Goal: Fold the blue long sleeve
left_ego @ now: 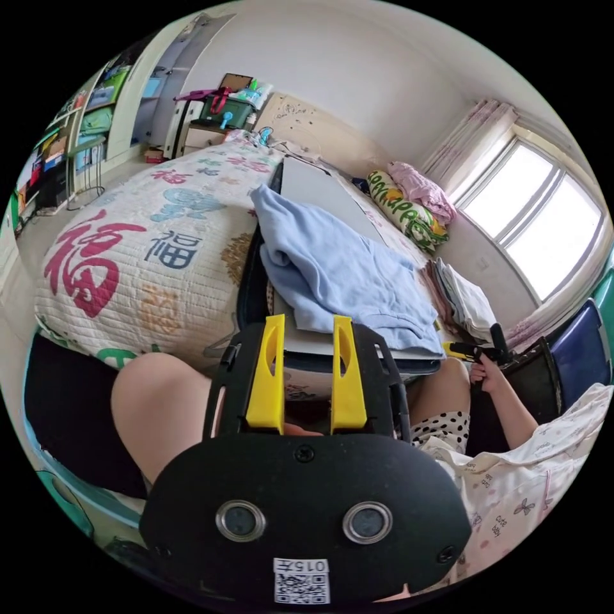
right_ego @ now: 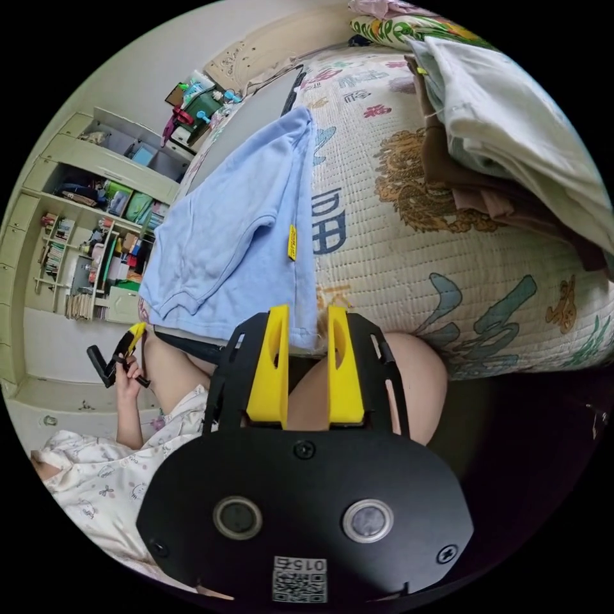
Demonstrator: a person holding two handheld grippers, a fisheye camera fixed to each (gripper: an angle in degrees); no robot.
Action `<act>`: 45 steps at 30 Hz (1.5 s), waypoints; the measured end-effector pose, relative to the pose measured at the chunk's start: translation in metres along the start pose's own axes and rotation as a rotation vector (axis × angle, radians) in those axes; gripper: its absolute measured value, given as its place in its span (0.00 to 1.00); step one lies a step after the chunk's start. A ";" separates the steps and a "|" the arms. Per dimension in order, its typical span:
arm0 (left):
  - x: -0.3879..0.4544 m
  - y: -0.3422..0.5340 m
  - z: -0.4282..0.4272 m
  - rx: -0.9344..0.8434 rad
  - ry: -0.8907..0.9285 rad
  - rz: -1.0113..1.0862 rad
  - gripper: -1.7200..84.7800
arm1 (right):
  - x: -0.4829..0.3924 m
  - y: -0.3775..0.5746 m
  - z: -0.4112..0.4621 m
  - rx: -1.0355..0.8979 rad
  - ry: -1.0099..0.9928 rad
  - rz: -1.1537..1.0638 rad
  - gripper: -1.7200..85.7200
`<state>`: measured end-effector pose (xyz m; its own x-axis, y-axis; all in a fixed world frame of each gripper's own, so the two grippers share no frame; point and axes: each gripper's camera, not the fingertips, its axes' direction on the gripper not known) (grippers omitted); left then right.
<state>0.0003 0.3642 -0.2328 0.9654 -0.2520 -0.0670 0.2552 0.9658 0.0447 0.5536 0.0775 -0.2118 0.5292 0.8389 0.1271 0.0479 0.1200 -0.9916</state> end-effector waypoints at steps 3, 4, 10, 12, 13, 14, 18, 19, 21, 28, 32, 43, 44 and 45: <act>0.012 -0.008 -0.001 -0.025 0.001 -0.011 0.15 | 0.002 0.002 0.000 -0.054 -0.115 -0.021 0.09; 0.020 -0.010 -0.001 -0.029 -0.013 -0.006 0.15 | 0.002 0.001 -0.006 -0.042 -0.172 -0.026 0.05; 0.094 -0.033 0.001 -0.038 -0.148 0.152 0.16 | 0.003 -0.009 -0.111 0.312 -0.522 -0.021 0.03; 0.115 -0.042 0.006 -0.040 -0.167 0.190 0.16 | -0.001 -0.017 -0.134 0.363 -0.526 -0.028 0.03; 0.131 -0.047 0.010 -0.038 -0.185 0.221 0.17 | -0.005 -0.023 -0.145 0.383 -0.539 -0.029 0.03; 0.150 -0.053 0.015 -0.047 -0.208 0.264 0.17 | -0.008 -0.030 -0.151 0.395 -0.565 -0.033 0.03; 0.217 -0.062 0.034 -0.058 -0.340 0.438 0.18 | -0.021 -0.045 -0.157 0.383 -0.608 -0.041 0.03; 0.235 -0.063 0.039 -0.042 -0.412 0.464 0.18 | -0.023 -0.048 -0.159 0.380 -0.607 -0.036 0.03; 0.255 -0.066 0.044 -0.049 -0.448 0.504 0.18 | -0.023 -0.051 -0.164 0.384 -0.620 -0.031 0.03; 0.283 -0.065 0.011 -0.081 -0.452 0.573 0.17 | -0.017 -0.062 -0.198 0.418 -0.632 -0.010 0.03; 0.300 -0.069 0.016 -0.071 -0.439 0.581 0.17 | -0.018 -0.066 -0.198 0.407 -0.637 -0.012 0.03; 0.296 -0.089 0.014 0.070 -0.596 0.456 0.09 | 0.001 -0.056 -0.206 0.408 -0.637 0.045 0.03; 0.291 -0.091 0.002 0.136 -0.618 0.419 0.03 | 0.003 -0.055 -0.207 0.411 -0.636 0.051 0.03; 0.288 -0.092 -0.005 0.162 -0.599 0.419 0.03 | 0.004 -0.054 -0.207 0.410 -0.635 0.050 0.03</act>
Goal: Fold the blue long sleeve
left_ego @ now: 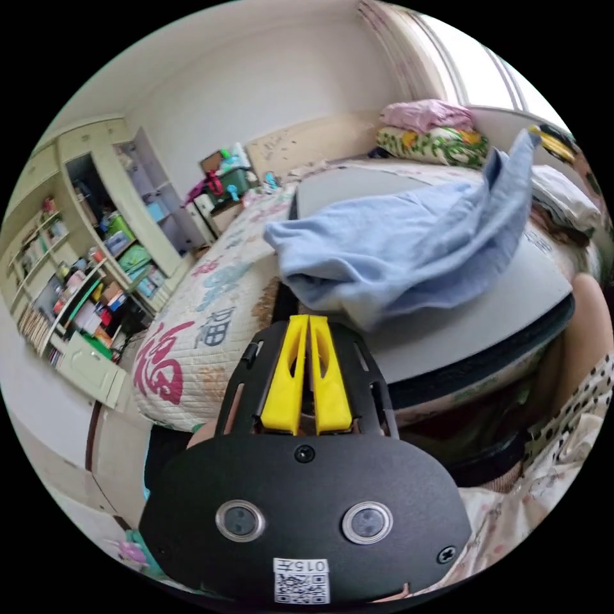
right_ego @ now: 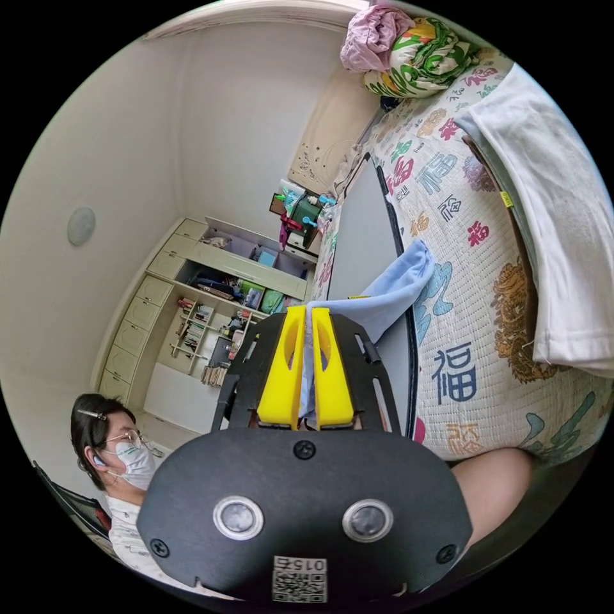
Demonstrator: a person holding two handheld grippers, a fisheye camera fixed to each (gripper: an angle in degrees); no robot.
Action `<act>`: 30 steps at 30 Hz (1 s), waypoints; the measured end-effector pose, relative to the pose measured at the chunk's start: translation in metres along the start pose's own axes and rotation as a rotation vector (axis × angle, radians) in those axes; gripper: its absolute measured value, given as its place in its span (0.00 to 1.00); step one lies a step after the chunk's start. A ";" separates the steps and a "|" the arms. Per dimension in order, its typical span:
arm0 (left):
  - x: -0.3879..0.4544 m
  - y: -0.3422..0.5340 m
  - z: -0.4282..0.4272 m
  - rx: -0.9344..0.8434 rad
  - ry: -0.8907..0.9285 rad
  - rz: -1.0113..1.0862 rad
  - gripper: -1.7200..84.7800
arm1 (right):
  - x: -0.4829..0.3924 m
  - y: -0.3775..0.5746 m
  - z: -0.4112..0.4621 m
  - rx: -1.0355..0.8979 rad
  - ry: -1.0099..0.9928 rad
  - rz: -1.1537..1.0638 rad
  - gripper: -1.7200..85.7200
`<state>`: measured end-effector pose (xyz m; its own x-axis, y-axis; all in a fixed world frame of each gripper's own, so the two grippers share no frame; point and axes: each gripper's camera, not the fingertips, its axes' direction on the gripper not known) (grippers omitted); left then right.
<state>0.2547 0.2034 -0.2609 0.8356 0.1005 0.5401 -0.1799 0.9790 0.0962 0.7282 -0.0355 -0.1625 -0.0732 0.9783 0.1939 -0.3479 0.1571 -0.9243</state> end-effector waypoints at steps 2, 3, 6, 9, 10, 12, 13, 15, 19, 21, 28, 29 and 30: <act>-0.016 -0.008 0.002 0.002 0.116 0.041 0.02 | 0.003 0.002 0.000 -0.009 0.002 -0.004 0.03; -0.018 -0.010 0.005 -0.022 0.148 0.052 0.02 | 0.005 0.002 0.000 -0.011 0.002 -0.002 0.03; -0.029 -0.005 0.001 -0.075 0.310 0.019 0.05 | 0.014 0.005 0.000 -0.013 -0.009 0.020 0.03; -0.028 0.010 -0.011 -0.136 0.346 0.004 0.11 | 0.023 0.008 -0.003 -0.006 -0.022 0.043 0.03; -0.023 0.016 -0.021 -0.114 0.335 0.039 0.12 | 0.026 0.008 -0.004 -0.005 -0.024 0.049 0.03; -0.010 0.019 -0.035 -0.081 0.318 0.120 0.13 | 0.029 0.008 -0.003 -0.009 -0.025 0.054 0.03; 0.003 0.020 -0.038 -0.096 0.296 0.204 0.13 | 0.031 0.007 -0.002 -0.013 -0.023 0.058 0.03; 0.016 0.024 -0.032 -0.140 0.250 0.258 0.14 | 0.033 0.006 0.000 -0.018 -0.023 0.058 0.03; 0.013 0.032 -0.021 -0.101 0.215 0.191 0.12 | 0.036 0.004 0.005 -0.019 -0.029 0.055 0.03; 0.014 0.035 -0.017 -0.079 0.192 0.184 0.11 | 0.039 0.004 0.008 -0.017 -0.036 0.059 0.03; -0.020 0.043 -0.035 0.023 0.171 0.098 0.03 | 0.045 0.014 0.015 -0.045 0.024 0.041 0.03; -0.030 0.042 -0.048 0.057 0.116 0.106 0.03 | 0.044 0.017 0.015 -0.055 0.050 0.023 0.03; -0.034 0.041 -0.055 0.077 0.074 0.116 0.03 | 0.044 0.019 0.015 -0.059 0.064 0.013 0.03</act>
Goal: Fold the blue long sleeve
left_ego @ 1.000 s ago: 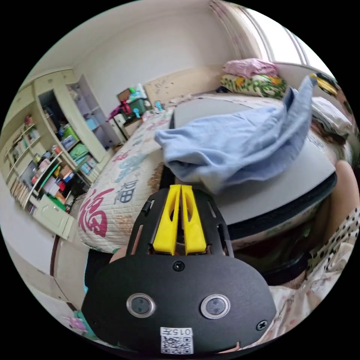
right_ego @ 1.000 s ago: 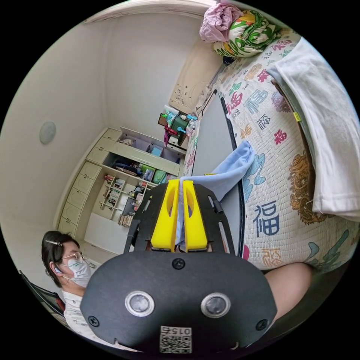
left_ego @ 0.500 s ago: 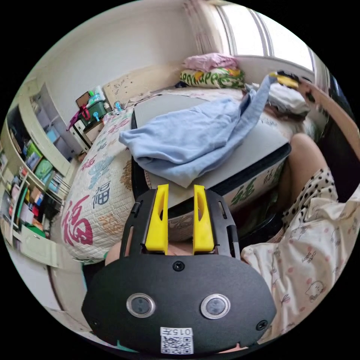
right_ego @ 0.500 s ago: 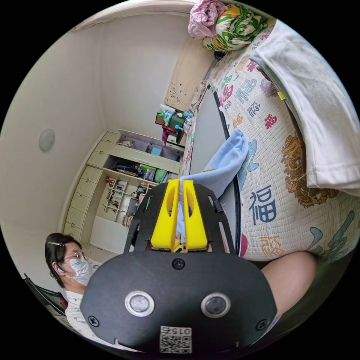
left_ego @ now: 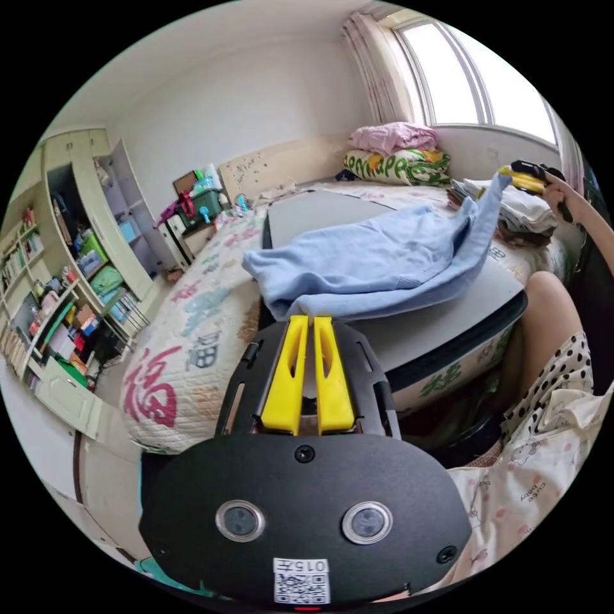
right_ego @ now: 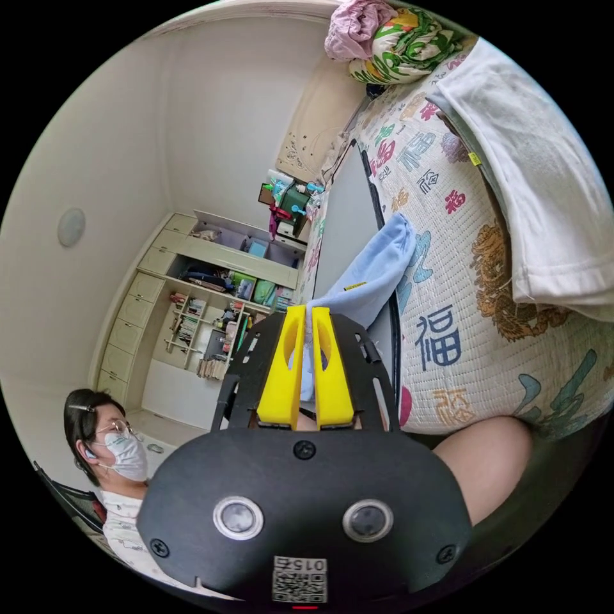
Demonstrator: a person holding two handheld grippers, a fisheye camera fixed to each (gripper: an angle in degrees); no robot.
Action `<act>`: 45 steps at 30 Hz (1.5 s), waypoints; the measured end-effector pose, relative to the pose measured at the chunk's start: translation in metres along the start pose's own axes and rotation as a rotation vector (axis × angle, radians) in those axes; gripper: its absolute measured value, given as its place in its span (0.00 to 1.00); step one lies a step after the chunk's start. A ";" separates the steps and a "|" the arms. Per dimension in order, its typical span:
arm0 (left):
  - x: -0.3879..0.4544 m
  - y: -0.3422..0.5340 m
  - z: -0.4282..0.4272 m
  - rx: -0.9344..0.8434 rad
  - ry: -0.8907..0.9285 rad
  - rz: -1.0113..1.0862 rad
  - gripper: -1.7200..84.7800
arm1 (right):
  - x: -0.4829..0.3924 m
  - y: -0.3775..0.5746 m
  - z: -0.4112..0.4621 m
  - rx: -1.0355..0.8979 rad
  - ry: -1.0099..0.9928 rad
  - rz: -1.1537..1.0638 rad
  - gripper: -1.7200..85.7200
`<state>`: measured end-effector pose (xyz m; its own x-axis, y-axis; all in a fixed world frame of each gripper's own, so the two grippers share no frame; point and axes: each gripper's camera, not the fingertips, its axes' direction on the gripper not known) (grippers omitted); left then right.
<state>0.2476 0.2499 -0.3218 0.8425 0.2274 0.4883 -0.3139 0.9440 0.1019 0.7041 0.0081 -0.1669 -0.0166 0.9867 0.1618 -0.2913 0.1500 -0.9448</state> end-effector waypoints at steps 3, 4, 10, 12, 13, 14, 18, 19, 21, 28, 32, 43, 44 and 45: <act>0.006 -0.008 -0.039 0.065 -0.217 0.241 0.02 | 0.003 0.014 -0.001 -0.018 0.101 -0.032 0.03; 0.012 -0.007 -0.041 0.064 -0.259 0.320 0.02 | 0.010 0.020 -0.001 -0.027 0.144 -0.032 0.03; -0.014 0.068 0.035 -0.242 -0.079 0.240 0.05 | 0.073 0.050 0.010 -0.057 0.173 0.115 0.03; -0.032 0.093 0.050 -0.310 -0.024 0.165 0.07 | 0.085 0.058 0.016 -0.066 0.178 0.139 0.03; -0.051 0.108 0.057 -0.336 0.010 0.081 0.09 | 0.091 0.062 0.018 -0.064 0.187 0.149 0.03; -0.077 0.123 0.061 -0.331 0.043 -0.032 0.10 | 0.096 0.065 0.021 -0.062 0.180 0.149 0.03; -0.172 0.180 0.091 -0.285 0.269 -0.474 0.13 | 0.103 0.069 0.033 -0.081 0.222 0.128 0.03; -0.195 0.202 0.116 -0.310 0.366 -0.582 0.14 | 0.103 0.070 0.040 -0.095 0.253 0.112 0.03; -0.216 0.231 0.158 -0.373 0.468 -0.670 0.16 | 0.104 0.073 0.050 -0.111 0.285 0.097 0.03; -0.253 0.306 0.241 -0.341 0.686 -0.857 0.07 | 0.110 0.092 0.070 -0.121 0.310 0.073 0.03; -0.253 0.309 0.241 -0.336 0.623 -0.735 0.02 | 0.114 0.108 0.082 -0.125 0.337 0.060 0.03; -0.232 0.295 0.220 -0.325 0.461 -0.507 0.01 | 0.103 0.171 0.135 -0.222 0.526 -0.049 0.03; -0.227 0.294 0.226 -0.337 0.459 -0.493 0.01 | 0.104 0.177 0.143 -0.238 0.551 -0.064 0.03; -0.224 0.293 0.230 -0.345 0.464 -0.486 0.01 | 0.105 0.180 0.146 -0.238 0.563 -0.070 0.03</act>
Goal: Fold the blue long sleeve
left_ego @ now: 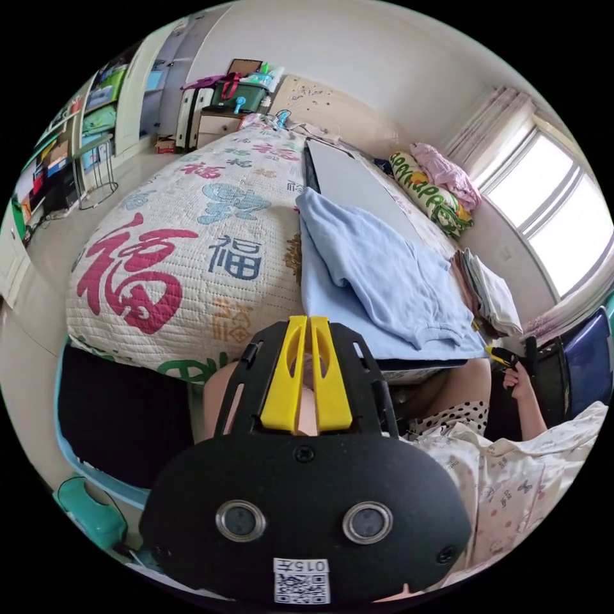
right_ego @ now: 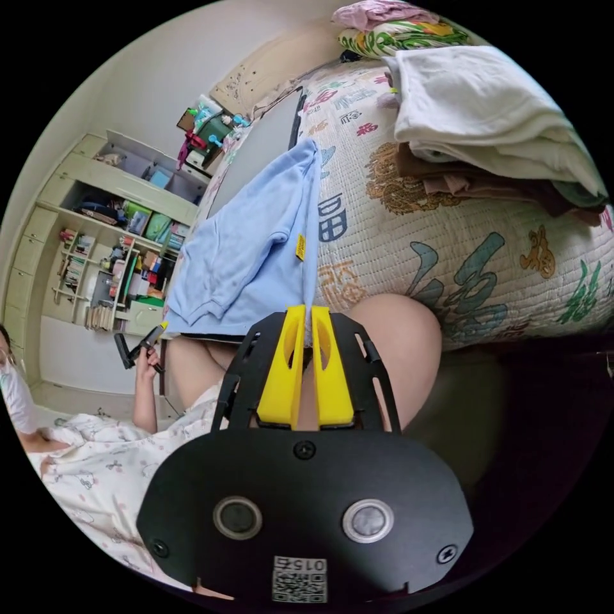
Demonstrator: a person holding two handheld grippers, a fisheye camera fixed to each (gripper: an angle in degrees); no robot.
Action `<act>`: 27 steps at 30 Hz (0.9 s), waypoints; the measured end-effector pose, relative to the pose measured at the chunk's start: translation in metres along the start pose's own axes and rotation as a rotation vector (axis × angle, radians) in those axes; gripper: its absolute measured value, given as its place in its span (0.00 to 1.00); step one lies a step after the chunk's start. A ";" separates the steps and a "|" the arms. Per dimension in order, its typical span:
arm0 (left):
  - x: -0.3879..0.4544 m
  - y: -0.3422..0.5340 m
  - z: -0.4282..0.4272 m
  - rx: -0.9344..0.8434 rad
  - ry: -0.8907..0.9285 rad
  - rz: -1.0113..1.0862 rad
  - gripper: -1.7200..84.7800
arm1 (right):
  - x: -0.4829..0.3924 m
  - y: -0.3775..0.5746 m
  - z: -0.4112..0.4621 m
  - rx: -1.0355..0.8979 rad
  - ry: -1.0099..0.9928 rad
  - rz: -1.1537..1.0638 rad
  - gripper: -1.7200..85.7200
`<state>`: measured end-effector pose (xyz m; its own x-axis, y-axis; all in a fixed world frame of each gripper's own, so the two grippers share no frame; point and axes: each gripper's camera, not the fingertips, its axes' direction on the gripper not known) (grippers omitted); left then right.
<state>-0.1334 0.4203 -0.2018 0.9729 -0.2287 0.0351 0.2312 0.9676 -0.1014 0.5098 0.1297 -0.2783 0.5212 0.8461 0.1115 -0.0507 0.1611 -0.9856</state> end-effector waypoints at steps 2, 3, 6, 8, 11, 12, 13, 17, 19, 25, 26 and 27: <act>0.008 -0.005 0.020 -0.066 0.014 0.024 0.02 | -0.010 0.009 0.008 0.038 0.060 -0.051 0.03; 0.010 -0.006 0.023 -0.072 0.011 0.032 0.02 | -0.013 0.011 0.008 0.049 0.089 -0.064 0.03; 0.030 -0.005 0.015 -0.022 -0.072 0.102 0.06 | -0.036 0.024 0.006 0.133 0.245 -0.197 0.03; 0.057 -0.010 0.005 0.039 -0.159 0.207 0.09 | -0.059 0.041 0.005 0.264 0.348 -0.385 0.05; 0.115 -0.021 0.009 0.107 -0.175 0.427 0.11 | -0.087 0.053 0.015 0.327 0.387 -0.603 0.09; 0.129 -0.024 0.014 0.108 -0.168 0.478 0.11 | -0.093 0.053 0.020 0.315 0.378 -0.653 0.09; 0.158 -0.030 0.031 0.087 -0.154 0.582 0.12 | -0.105 0.054 0.031 0.278 0.360 -0.750 0.10; 0.244 -0.051 0.121 -0.082 -0.025 0.864 0.18 | -0.146 0.045 0.090 0.065 0.304 -1.005 0.14; 0.262 -0.062 0.157 -0.121 0.061 0.900 0.17 | -0.159 0.040 0.113 -0.008 0.285 -1.073 0.14; 0.303 -0.096 0.254 -0.338 0.124 0.978 0.17 | -0.164 0.015 0.160 -0.143 0.276 -1.141 0.13; 0.308 -0.102 0.264 -0.339 0.126 0.986 0.16 | -0.163 0.009 0.167 -0.185 0.274 -1.144 0.14; 0.310 -0.106 0.269 -0.352 0.134 0.991 0.15 | -0.163 0.006 0.171 -0.209 0.272 -1.148 0.14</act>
<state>0.1413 0.2758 0.0878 0.7171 0.6147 -0.3285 -0.6966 0.6480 -0.3079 0.2791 0.0798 -0.2811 0.3360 0.1234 0.9337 0.6879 0.6450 -0.3328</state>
